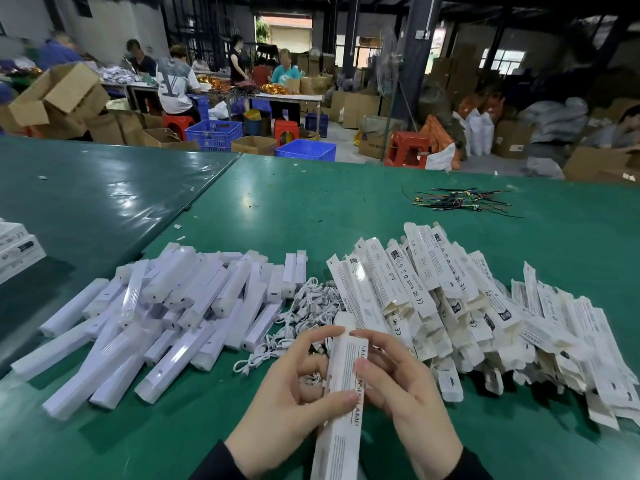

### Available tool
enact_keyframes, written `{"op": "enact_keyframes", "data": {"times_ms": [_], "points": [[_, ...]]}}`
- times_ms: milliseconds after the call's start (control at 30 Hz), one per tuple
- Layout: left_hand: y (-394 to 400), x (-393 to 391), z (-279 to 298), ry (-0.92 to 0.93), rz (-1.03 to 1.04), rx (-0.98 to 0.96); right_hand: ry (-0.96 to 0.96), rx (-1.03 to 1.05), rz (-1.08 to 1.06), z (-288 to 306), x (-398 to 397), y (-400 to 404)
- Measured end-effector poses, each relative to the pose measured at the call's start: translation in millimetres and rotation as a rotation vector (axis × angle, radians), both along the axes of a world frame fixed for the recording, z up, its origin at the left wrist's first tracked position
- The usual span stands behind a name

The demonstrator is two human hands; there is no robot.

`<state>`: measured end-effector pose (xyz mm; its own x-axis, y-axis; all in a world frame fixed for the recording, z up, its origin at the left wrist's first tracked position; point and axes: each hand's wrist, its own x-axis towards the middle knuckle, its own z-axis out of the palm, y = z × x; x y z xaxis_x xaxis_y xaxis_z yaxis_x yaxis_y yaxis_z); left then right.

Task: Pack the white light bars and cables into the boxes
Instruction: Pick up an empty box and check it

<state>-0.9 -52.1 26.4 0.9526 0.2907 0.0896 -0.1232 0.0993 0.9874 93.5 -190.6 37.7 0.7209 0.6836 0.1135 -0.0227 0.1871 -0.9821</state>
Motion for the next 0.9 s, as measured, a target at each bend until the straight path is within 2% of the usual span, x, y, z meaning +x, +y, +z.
{"op": "enact_keyframes", "data": {"times_ms": [100, 200, 300, 667, 767, 900], "points": [[0.5, 0.3, -0.6, 0.009, 0.037, 0.003, -0.063, -0.04, 0.035, 1.2, -3.5, 0.4], [-1.5, 1.4, -2.3, 0.026, 0.066, 0.036, -0.14, -0.068, -0.022, -4.3, -2.8, 1.5], [-4.0, 0.6, -1.8, 0.016, 0.046, 0.037, -0.101, -0.08, -0.062, -7.0, 0.1, 2.7], [-8.5, -2.2, 0.4, 0.0, -0.053, 0.03, 0.059, -0.071, 0.003, 1.4, 6.0, -0.8], [-5.9, -0.2, -2.2, -0.002, -0.035, 0.029, 0.066, -0.085, -0.057, 1.0, 5.3, -0.2], [-3.8, 1.3, -4.4, 0.013, -0.089, 0.048, 0.191, -0.122, -0.09, -5.1, 5.4, 2.0]]}}
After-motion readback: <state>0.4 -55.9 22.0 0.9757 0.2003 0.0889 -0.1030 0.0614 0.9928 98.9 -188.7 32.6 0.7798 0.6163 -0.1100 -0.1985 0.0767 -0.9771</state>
